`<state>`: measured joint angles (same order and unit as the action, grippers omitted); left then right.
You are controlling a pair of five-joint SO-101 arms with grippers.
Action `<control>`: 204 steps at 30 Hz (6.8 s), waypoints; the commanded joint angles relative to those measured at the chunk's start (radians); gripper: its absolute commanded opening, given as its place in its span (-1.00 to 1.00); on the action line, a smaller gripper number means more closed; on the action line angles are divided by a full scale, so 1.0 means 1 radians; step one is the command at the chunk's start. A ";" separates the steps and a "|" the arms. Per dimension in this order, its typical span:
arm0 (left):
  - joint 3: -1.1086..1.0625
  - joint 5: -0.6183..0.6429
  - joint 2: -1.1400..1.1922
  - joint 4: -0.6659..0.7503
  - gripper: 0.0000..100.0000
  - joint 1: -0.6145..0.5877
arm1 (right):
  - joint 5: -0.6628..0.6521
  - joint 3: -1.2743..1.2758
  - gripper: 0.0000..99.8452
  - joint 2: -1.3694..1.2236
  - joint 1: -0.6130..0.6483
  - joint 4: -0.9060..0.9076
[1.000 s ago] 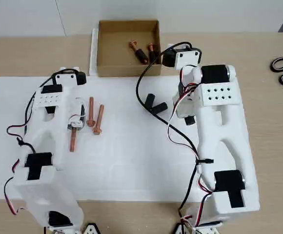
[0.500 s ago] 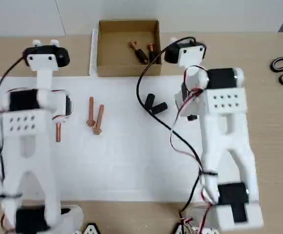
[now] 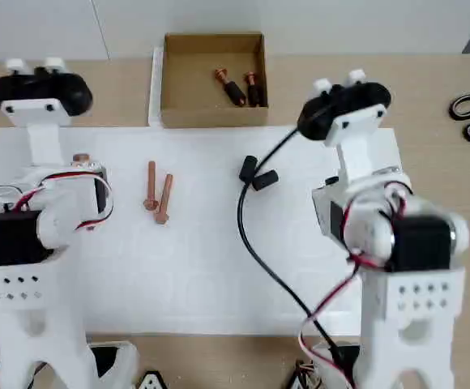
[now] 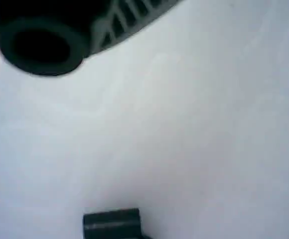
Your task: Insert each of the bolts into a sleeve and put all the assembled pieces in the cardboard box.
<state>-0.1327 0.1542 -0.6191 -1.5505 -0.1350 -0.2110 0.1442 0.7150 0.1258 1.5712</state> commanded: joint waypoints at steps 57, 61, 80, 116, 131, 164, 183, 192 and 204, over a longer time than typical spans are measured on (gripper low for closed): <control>-0.366 0.298 0.055 0.735 -0.99 0.634 | 0.221 1.336 -0.99 0.877 0.427 -0.926; -0.377 0.333 0.055 0.766 -0.99 0.634 | 0.284 1.336 -0.99 0.883 0.427 -0.929; -0.466 0.344 -0.012 0.769 -0.99 0.680 | 0.288 1.335 -0.99 0.885 0.426 -0.929; -0.585 0.347 -0.052 0.663 -0.99 0.683 | 0.288 1.332 -0.99 0.885 0.424 -0.929; -0.582 0.347 -0.052 0.580 -0.99 0.697 | 0.288 1.333 -0.99 0.885 0.424 -0.929; -0.527 0.345 -0.204 0.479 -0.55 0.586 | 0.285 1.335 -0.99 0.885 0.424 -0.926; -0.526 -0.058 -0.574 0.123 -0.55 0.009 | 0.144 0.752 -0.99 0.366 0.171 -0.765; -0.530 -0.064 -0.726 0.054 -0.55 -0.003 | 0.146 0.135 -0.99 -0.381 0.160 -1.003; -0.530 -0.064 -0.744 -0.023 -0.55 -0.003 | 0.146 -0.634 -0.99 -1.231 0.231 -1.279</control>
<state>-0.7035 0.0928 -1.3602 -1.5704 -0.1366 -0.0545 -0.2670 -0.3943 0.3360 0.3314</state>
